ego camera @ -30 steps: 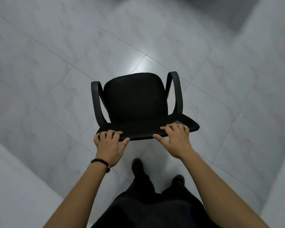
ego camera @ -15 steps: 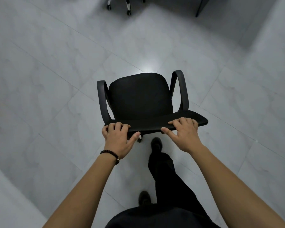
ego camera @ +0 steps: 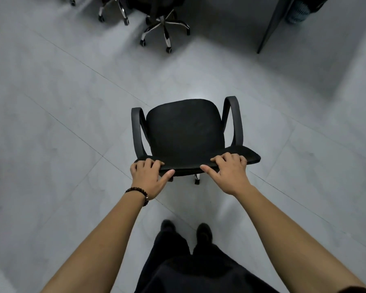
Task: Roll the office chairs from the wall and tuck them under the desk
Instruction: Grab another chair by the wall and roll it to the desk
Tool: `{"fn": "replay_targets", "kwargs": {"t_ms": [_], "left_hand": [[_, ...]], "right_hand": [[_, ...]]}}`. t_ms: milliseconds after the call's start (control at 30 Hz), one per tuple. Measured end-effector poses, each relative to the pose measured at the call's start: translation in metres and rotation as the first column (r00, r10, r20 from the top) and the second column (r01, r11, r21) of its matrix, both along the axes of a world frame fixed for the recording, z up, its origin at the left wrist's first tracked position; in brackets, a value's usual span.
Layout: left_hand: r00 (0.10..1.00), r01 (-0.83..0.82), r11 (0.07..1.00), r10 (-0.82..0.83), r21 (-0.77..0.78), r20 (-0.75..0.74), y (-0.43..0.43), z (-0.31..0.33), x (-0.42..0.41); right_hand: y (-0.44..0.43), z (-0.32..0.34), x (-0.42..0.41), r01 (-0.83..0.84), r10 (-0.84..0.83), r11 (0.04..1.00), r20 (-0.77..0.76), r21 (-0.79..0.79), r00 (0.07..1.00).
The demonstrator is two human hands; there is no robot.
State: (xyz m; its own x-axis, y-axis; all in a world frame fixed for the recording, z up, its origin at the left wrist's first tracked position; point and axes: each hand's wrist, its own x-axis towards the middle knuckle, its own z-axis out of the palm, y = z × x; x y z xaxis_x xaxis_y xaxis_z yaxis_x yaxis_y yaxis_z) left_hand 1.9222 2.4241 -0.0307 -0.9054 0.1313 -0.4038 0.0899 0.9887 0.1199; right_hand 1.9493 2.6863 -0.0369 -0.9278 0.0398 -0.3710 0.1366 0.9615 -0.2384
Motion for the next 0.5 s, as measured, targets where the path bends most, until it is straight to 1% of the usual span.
{"fn": "replay_targets", "kwargs": {"t_ms": [100, 300, 500], "left_hand": [[0.999, 0.038, 0.999, -0.038, -0.004, -0.011, 0.0, -0.003, -0.063], [0.989, 0.11, 0.994, -0.112, -0.018, -0.098, -0.017, -0.013, -0.218], [0.982, 0.18, 0.984, -0.179, 0.001, -0.065, -0.01, -0.005, -0.376]], "right_hand": [[0.001, -0.002, -0.057, 0.018, -0.018, 1.0, 0.0, 0.0, 1.0], [-0.017, -0.01, -0.189, 0.103, -0.104, 0.995, -0.082, -0.014, 0.991], [-0.02, -0.007, -0.321, 0.187, -0.188, 0.982, -0.09, -0.014, 0.978]]}}
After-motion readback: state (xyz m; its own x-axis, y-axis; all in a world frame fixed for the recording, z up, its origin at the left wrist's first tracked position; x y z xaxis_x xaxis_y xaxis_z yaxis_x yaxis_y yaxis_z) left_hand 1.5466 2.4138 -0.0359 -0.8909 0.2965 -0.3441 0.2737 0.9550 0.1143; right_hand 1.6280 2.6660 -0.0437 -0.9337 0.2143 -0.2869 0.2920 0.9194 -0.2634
